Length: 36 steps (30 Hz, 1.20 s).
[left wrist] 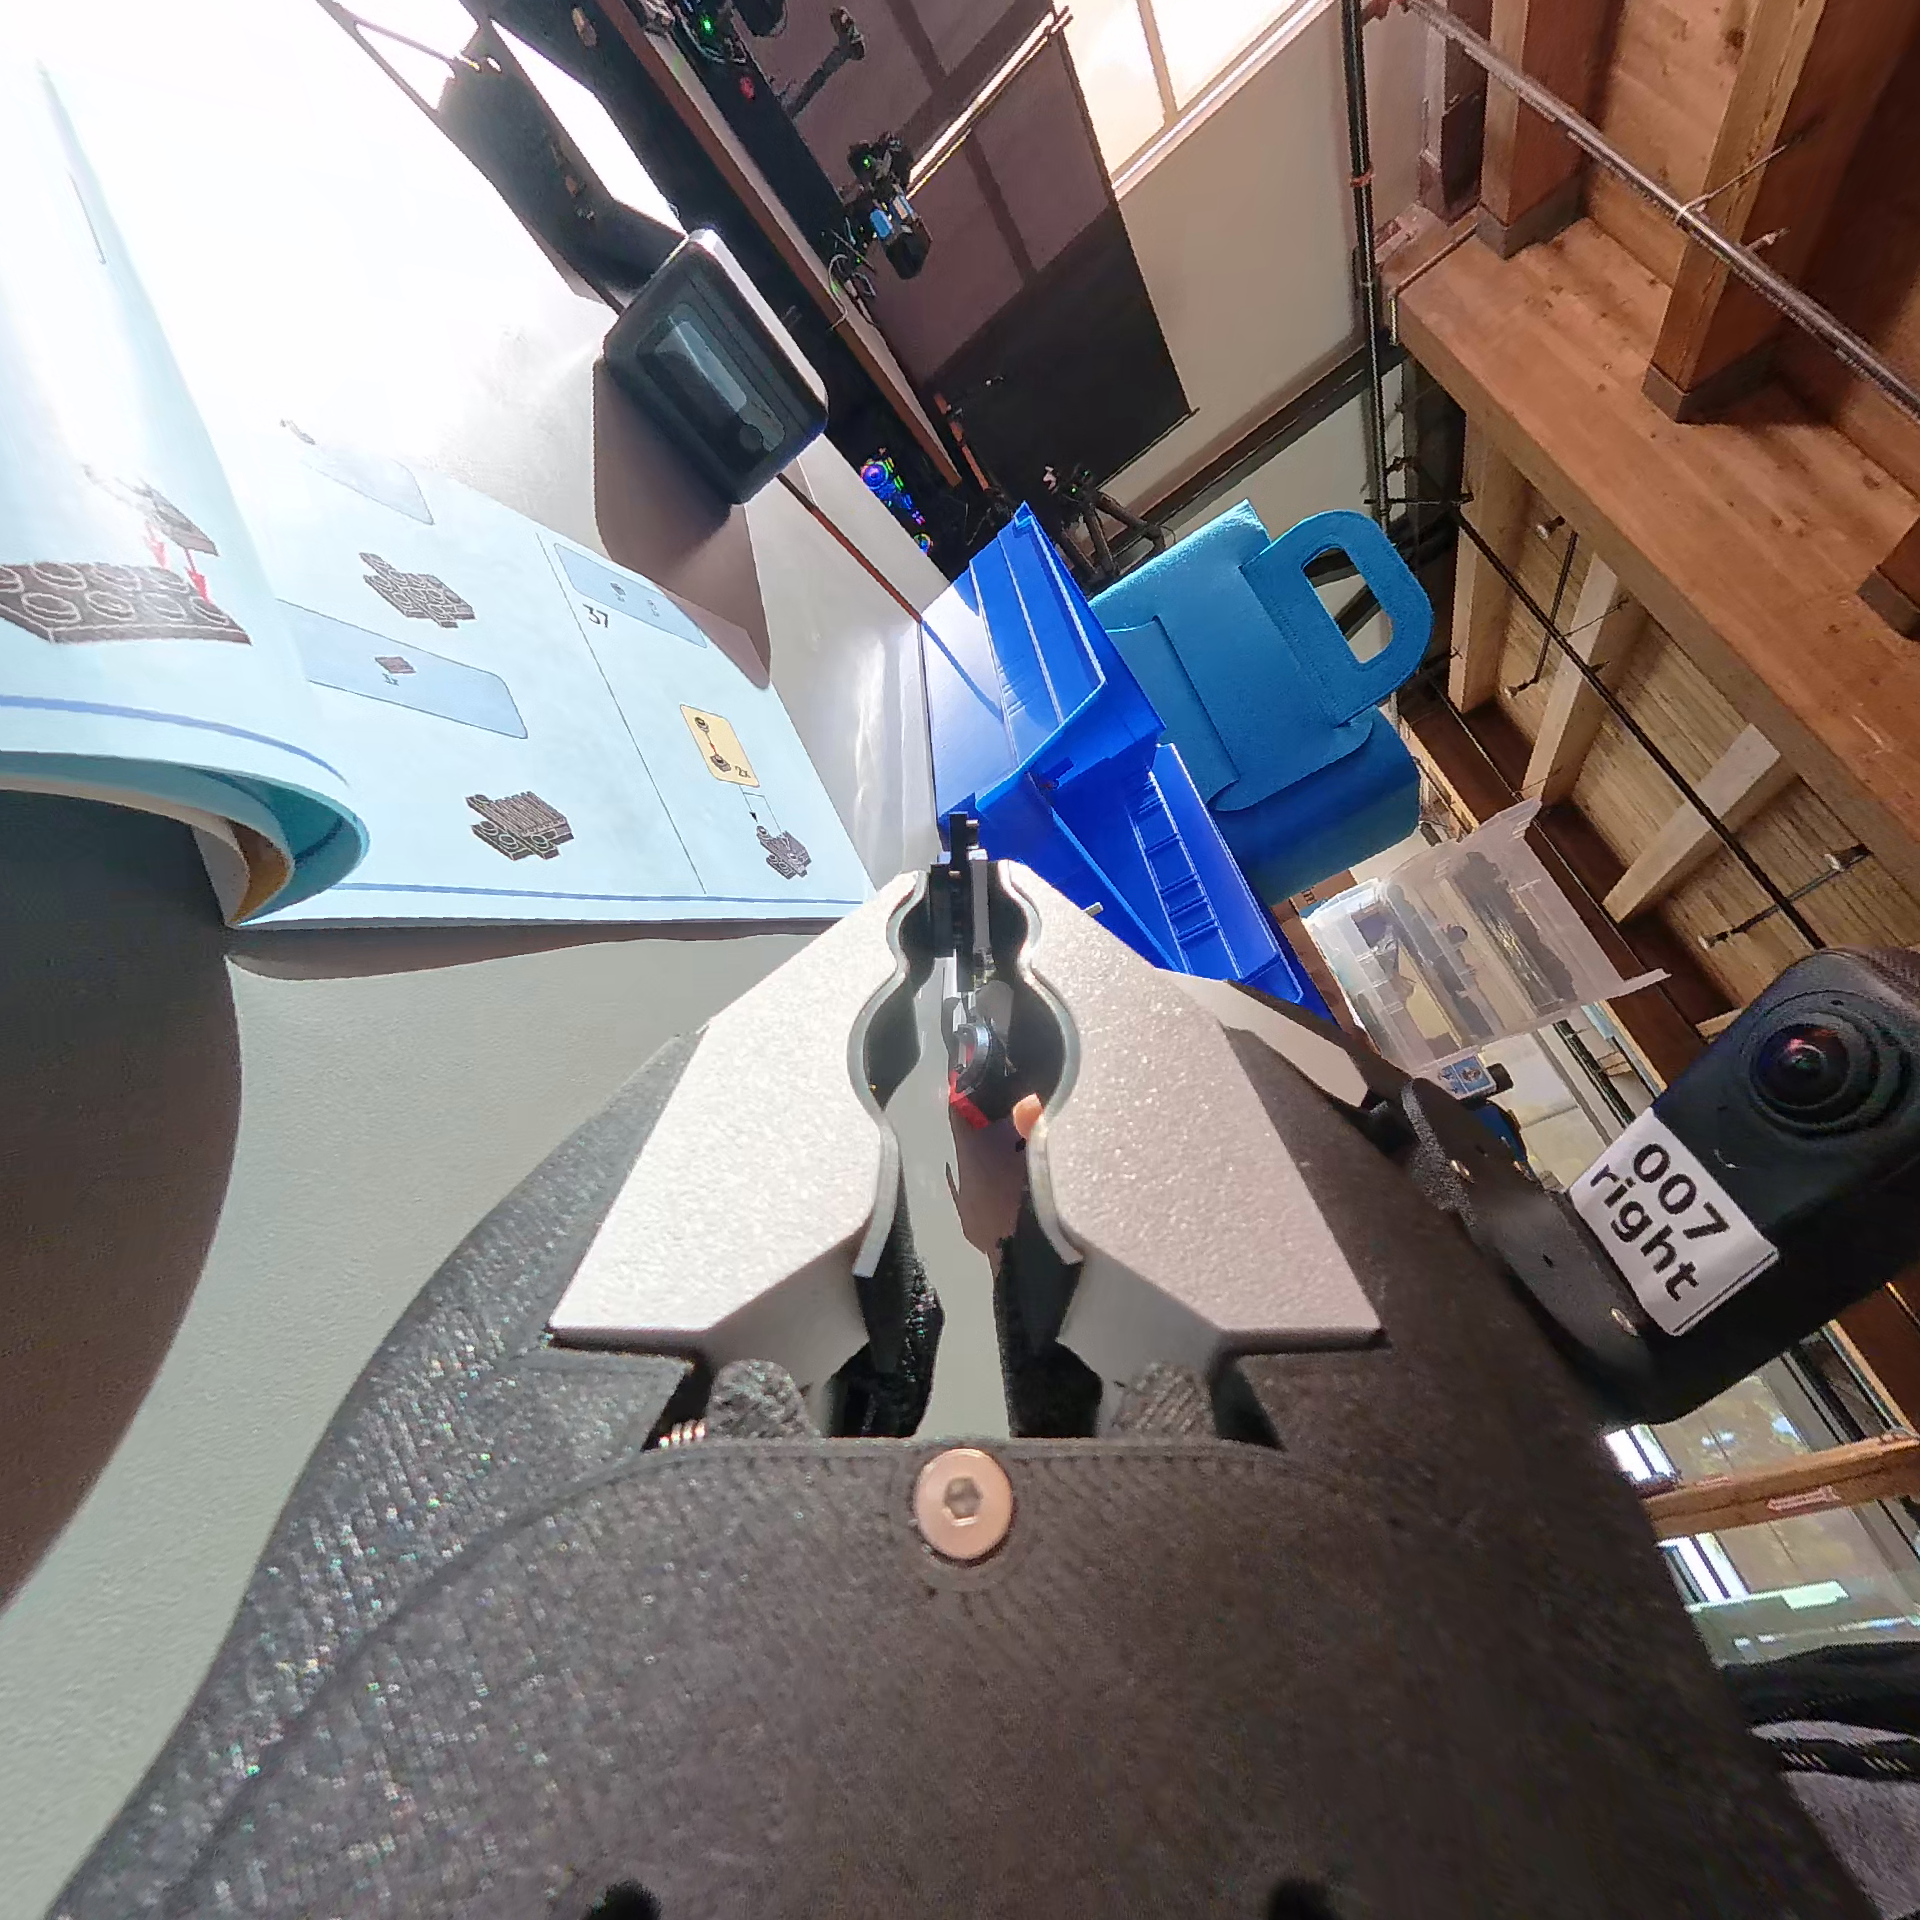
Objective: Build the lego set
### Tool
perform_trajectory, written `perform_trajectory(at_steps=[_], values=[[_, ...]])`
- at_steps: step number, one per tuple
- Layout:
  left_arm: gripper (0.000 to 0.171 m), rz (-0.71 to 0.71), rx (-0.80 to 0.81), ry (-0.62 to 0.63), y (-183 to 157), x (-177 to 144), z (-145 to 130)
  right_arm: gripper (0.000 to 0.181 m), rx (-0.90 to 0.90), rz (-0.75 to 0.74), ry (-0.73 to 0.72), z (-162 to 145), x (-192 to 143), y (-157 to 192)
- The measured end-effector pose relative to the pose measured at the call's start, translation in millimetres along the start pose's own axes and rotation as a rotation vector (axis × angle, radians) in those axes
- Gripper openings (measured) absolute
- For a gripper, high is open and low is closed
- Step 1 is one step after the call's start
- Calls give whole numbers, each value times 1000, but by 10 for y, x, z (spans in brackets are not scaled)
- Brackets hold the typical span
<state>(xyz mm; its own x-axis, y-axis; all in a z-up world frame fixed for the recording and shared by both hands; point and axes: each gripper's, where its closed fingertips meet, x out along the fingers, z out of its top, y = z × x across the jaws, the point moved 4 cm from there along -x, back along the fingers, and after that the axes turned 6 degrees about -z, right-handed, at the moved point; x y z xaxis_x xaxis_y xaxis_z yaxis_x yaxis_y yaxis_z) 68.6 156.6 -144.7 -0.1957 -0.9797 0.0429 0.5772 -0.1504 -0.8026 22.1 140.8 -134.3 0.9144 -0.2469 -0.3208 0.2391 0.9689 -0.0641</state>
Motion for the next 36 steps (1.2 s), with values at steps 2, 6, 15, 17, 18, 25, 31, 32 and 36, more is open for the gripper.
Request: perform_trajectory(at_steps=[2,6,15,17,18,25,31,32,36], values=[[9,-1,0,-1,-1,-1,1,11,-8,-1,0,0,-3,5],[9,-2,2,2,-4,2,-1,11,-4,4,1,-3,-1,2],[9,-10,5,8,-13,6,-5,8,21,7,-10,0,2,-20],[9,-17,0,8,-15,6,-4,8,42,19,-15,2,-2,-24],[9,-19,-2,8,-15,4,-3,8,56,27,-17,0,-3,-27],[9,-45,-29,16,-19,6,-2,8,202,96,-48,-10,-19,-58],[9,-43,-30,24,-19,13,-7,7,166,76,-55,-7,-30,-57],[9,-39,-30,28,-14,15,-12,7,118,53,-53,-11,-31,-52],[9,-31,-21,43,-16,30,-29,7,-38,-25,-49,-21,-43,-37]])
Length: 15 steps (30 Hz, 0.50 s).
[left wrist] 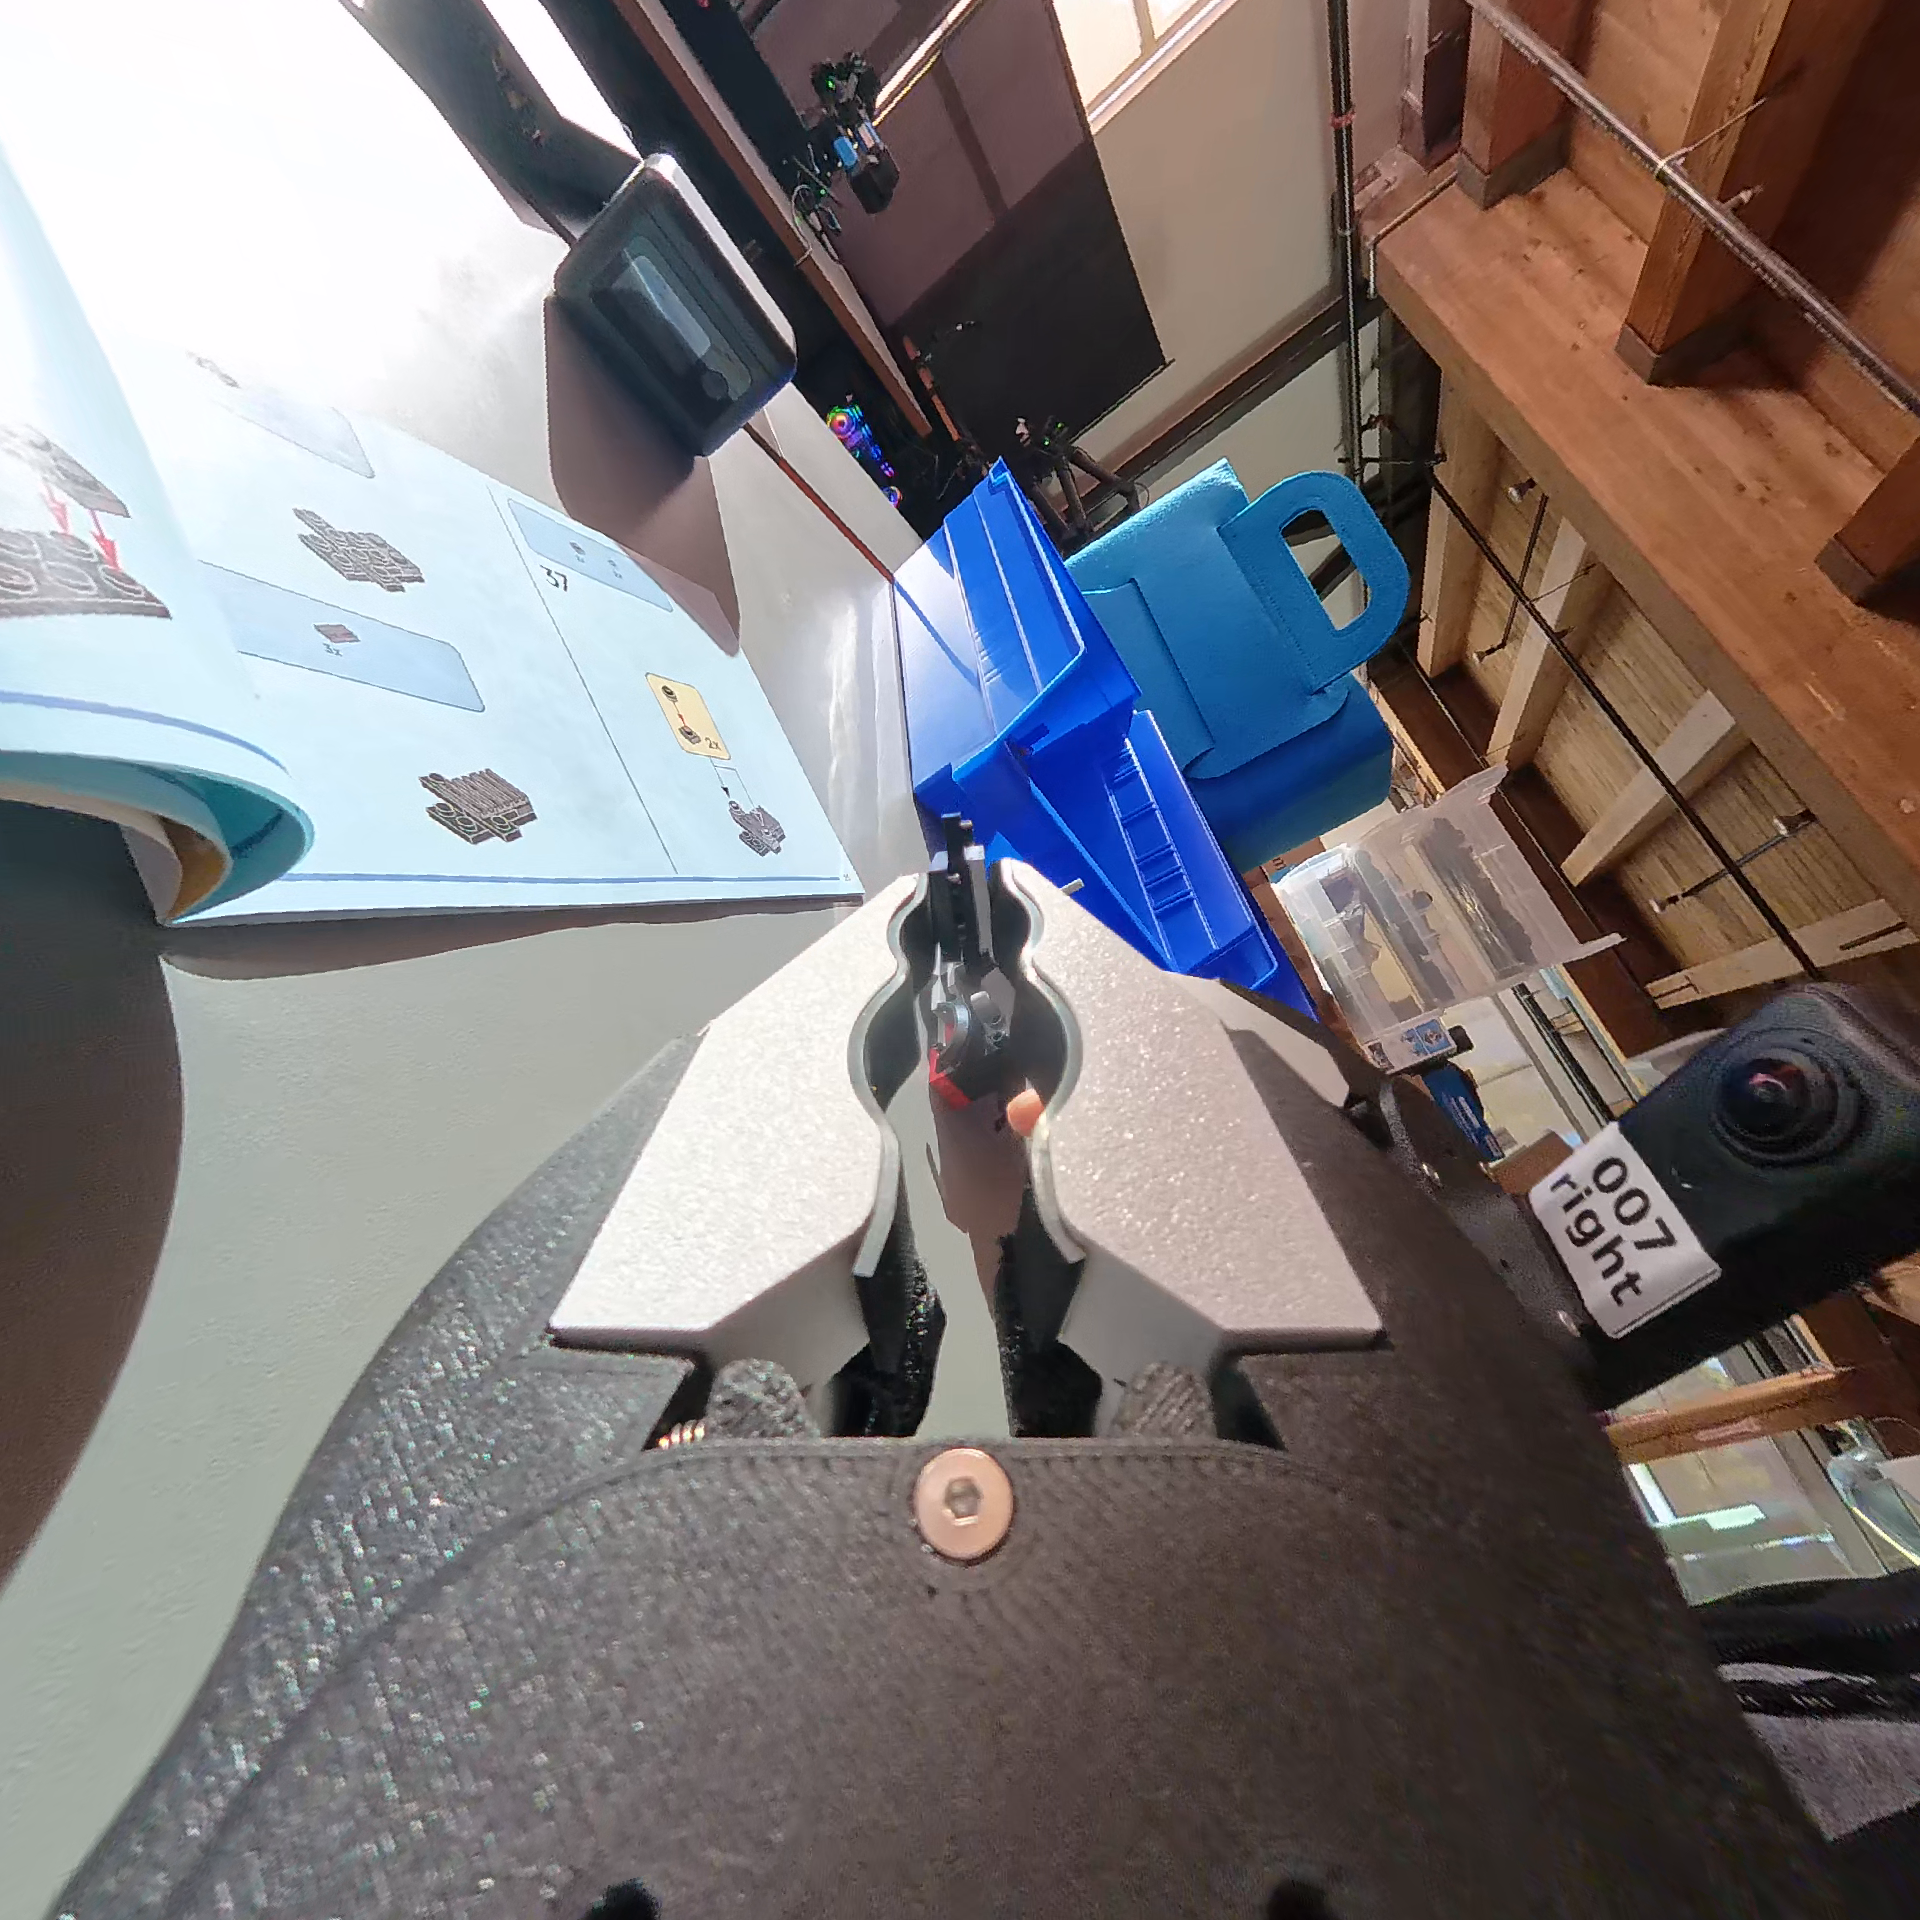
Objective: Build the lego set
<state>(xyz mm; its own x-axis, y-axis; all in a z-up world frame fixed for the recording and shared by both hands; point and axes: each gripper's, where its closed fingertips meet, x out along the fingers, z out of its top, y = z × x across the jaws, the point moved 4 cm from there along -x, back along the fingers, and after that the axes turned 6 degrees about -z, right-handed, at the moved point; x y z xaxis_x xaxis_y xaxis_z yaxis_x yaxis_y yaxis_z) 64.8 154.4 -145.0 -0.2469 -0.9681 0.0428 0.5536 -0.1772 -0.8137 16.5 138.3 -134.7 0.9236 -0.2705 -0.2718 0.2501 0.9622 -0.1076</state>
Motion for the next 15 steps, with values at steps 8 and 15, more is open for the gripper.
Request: perform_trajectory(at_steps=[8,15], values=[[10,7,23,24,-12,26,-29,7,77,21,8,-27,-33,-31],[10,-2,31,40,-27,43,-46,7,339,137,19,-45,-56,-87]])
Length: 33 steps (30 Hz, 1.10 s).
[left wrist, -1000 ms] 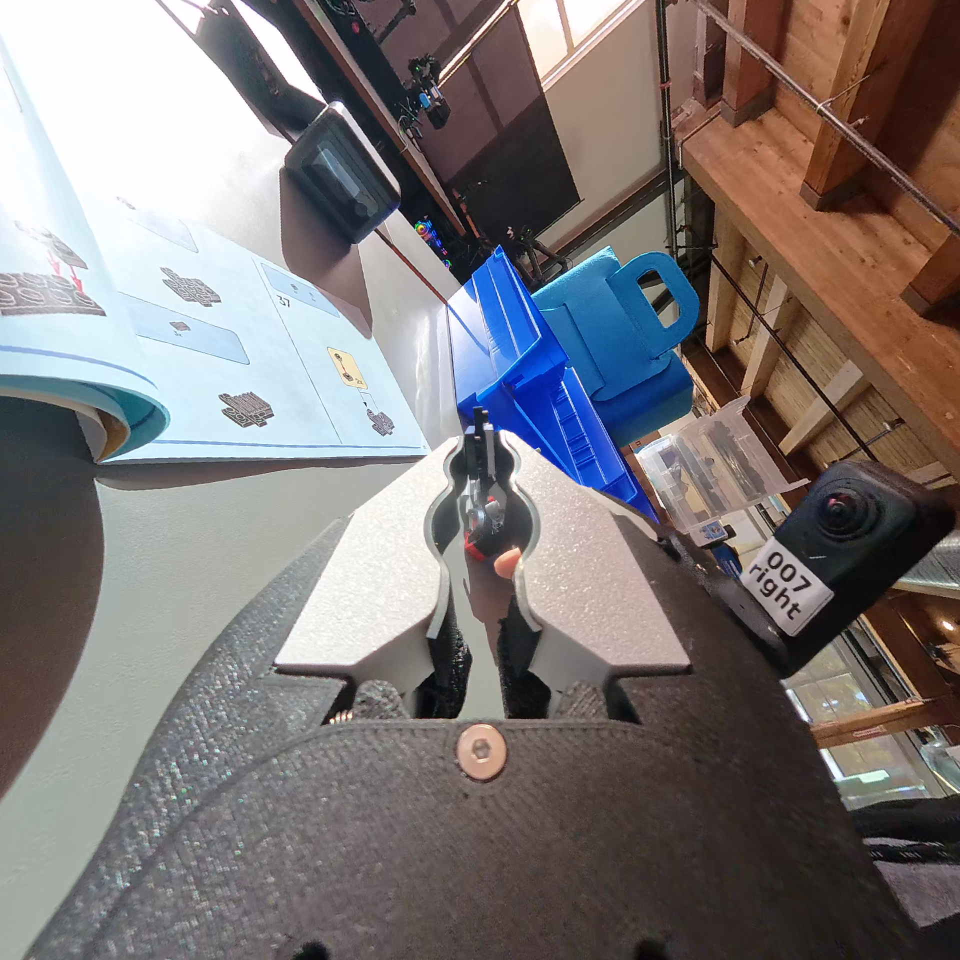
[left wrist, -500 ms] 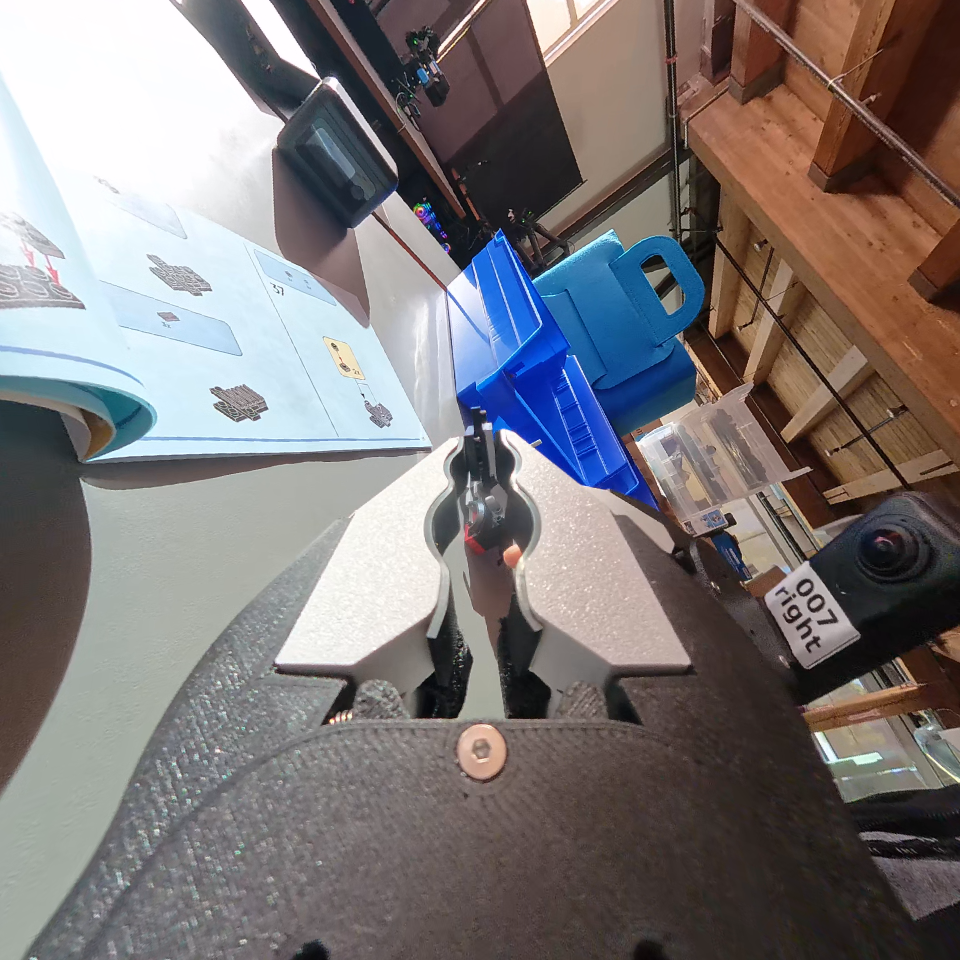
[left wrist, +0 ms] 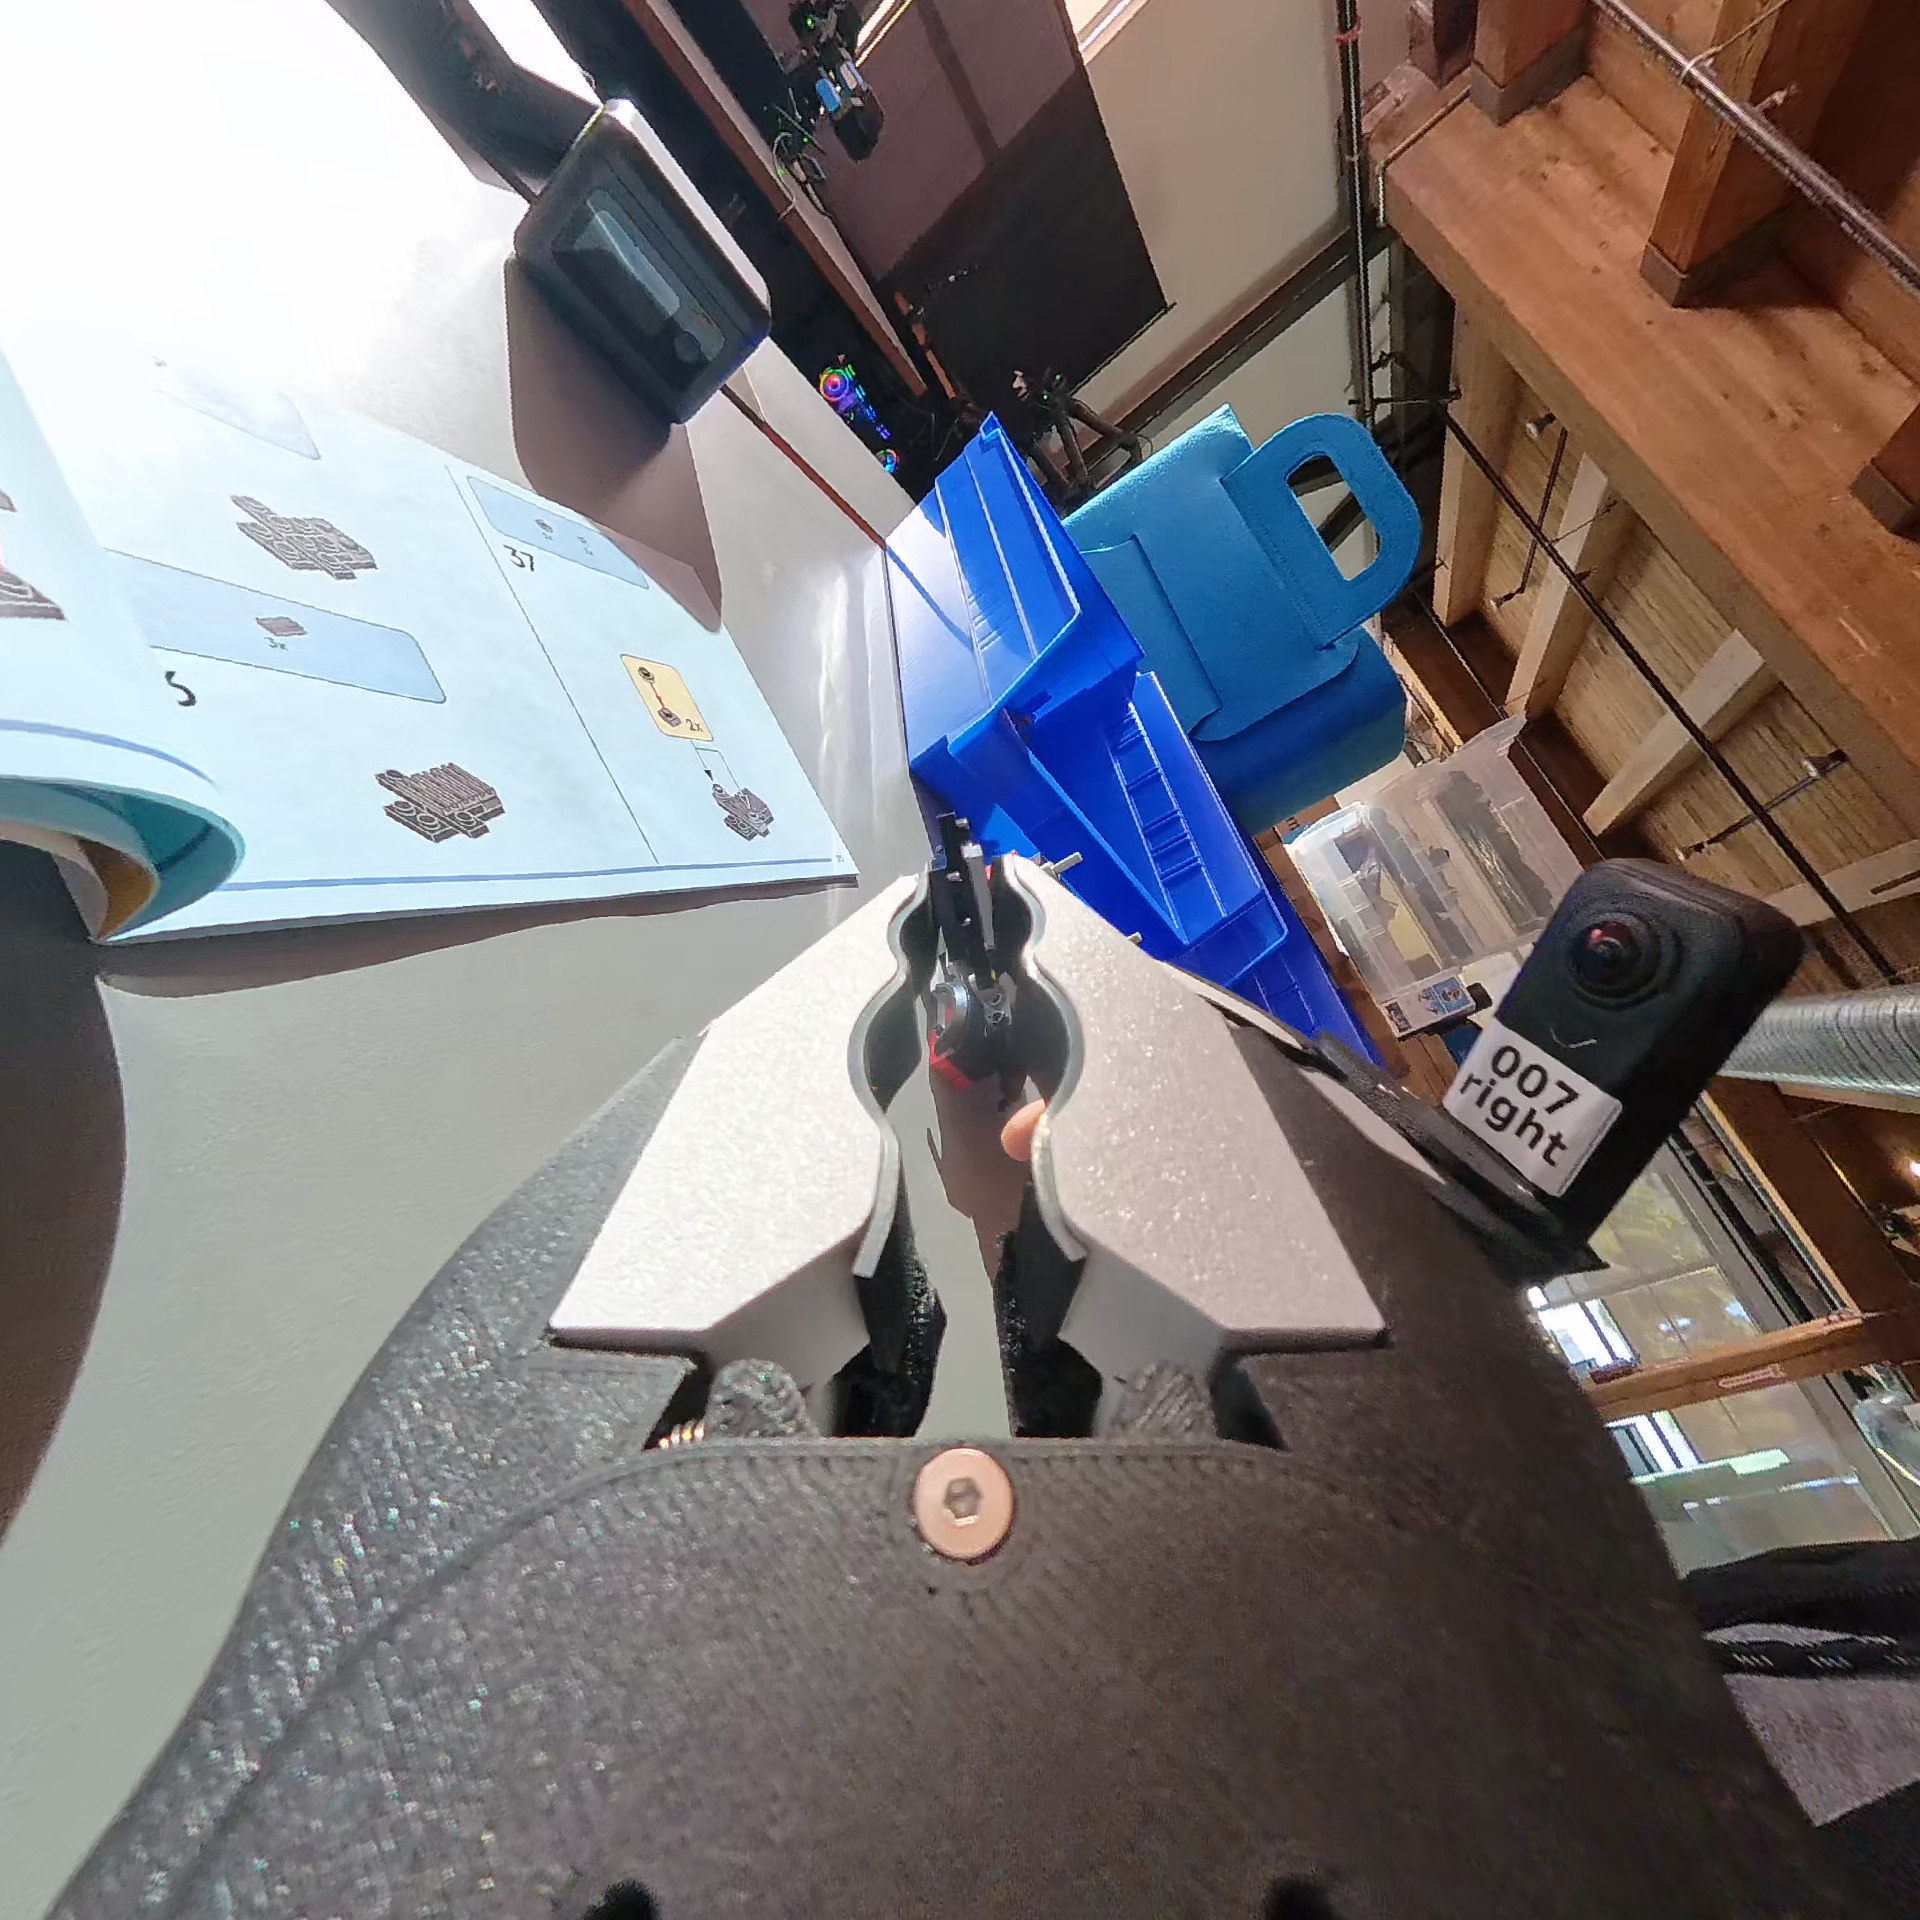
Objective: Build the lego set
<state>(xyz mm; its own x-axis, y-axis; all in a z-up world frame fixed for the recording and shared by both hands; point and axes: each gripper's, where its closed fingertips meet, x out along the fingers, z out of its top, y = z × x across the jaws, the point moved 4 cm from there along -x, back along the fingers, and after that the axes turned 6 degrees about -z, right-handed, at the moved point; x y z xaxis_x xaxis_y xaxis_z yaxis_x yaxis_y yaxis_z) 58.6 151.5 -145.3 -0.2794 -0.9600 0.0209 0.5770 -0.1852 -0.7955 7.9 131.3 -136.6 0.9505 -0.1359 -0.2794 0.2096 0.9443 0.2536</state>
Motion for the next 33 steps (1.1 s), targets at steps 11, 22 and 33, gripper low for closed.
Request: perform_trajectory(at_steps=[11,22,33], values=[[9,16,-13,15,21,8,-20,8,-117,-77,50,-35,11,18],[9,26,17,1,7,2,-11,8,-178,-107,80,3,49,35],[10,-8,-4,-3,-9,-5,-3,8,103,29,20,-2,22,-16]])
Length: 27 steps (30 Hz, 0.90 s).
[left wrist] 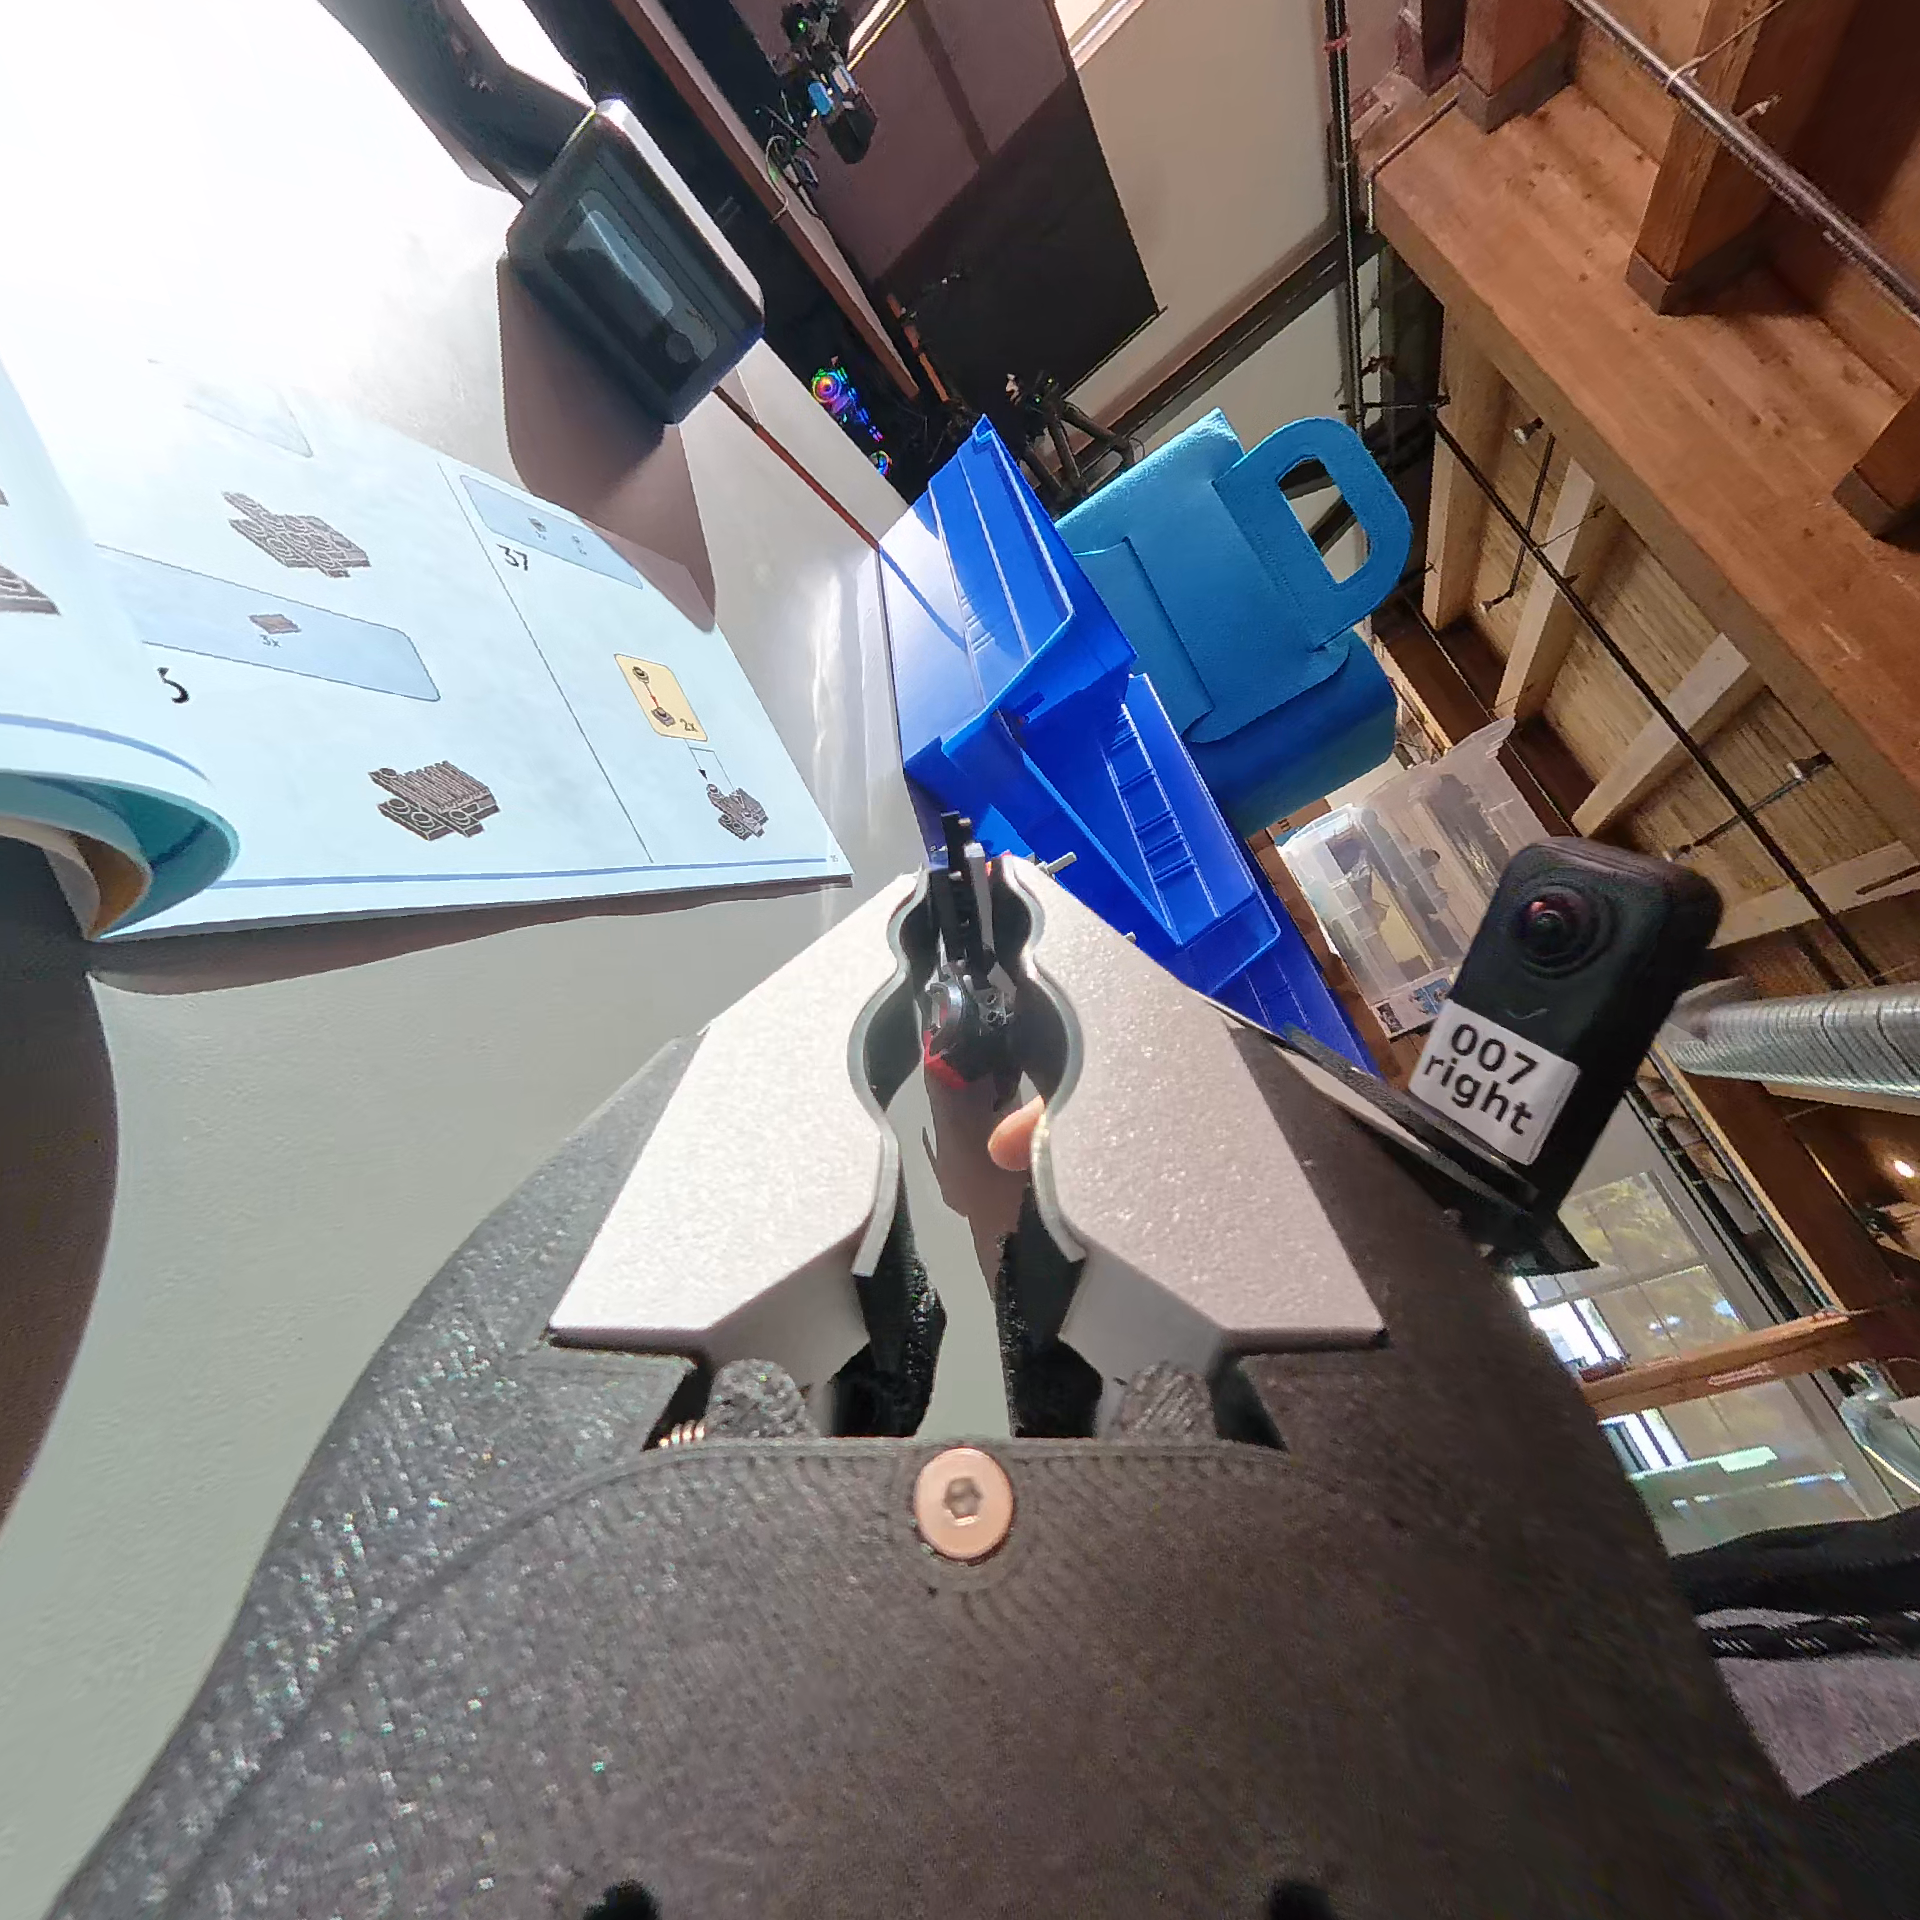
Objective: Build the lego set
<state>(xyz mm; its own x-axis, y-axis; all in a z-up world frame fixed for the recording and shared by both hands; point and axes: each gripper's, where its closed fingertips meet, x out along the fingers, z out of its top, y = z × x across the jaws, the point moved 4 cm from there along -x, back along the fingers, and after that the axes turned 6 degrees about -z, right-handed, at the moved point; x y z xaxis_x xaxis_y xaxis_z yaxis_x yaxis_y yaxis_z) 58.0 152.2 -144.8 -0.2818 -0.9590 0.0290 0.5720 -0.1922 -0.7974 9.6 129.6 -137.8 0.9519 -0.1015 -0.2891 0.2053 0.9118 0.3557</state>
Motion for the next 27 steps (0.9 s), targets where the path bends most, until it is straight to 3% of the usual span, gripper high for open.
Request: perform_trajectory(at_steps=[6,16,22,24,27], values=[[10,-8,-17,5,4,7,0,9,127,56,-2,-1,-1,-31],[10,25,-6,24,28,29,-21,7,-499,-242,-10,-18,-1,45],[11,41,-1,45,40,52,-42,6,-682,-332,-7,-44,-6,43],[10,43,-2,47,45,54,-44,6,-681,-333,-7,-50,-6,40],[9,39,-5,41,44,47,-39,7,-423,-217,5,-45,-3,3]])
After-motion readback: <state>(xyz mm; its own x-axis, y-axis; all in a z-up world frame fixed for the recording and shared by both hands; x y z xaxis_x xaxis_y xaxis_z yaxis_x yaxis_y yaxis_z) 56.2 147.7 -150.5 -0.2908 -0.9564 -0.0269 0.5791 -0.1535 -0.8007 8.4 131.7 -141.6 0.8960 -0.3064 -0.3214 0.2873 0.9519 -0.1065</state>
